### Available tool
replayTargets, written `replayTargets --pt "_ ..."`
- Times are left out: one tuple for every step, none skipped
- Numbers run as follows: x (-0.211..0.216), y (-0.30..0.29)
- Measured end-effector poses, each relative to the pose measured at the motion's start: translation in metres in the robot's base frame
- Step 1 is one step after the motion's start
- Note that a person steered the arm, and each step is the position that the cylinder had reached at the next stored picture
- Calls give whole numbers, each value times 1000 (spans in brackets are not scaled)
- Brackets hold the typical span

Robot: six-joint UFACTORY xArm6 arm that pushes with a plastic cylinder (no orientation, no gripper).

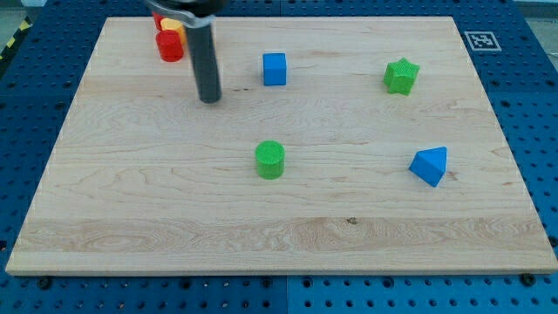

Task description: Slide the red circle into the yellow heart

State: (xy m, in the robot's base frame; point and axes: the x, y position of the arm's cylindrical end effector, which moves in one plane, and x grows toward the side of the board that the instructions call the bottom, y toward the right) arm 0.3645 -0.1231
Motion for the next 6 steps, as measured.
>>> replayTargets --pt "-37 -39" --pt "-74 -62" --pt "-100 -82" --pt "-102 -89" --pt "-112 -126" --pt "-164 -130"
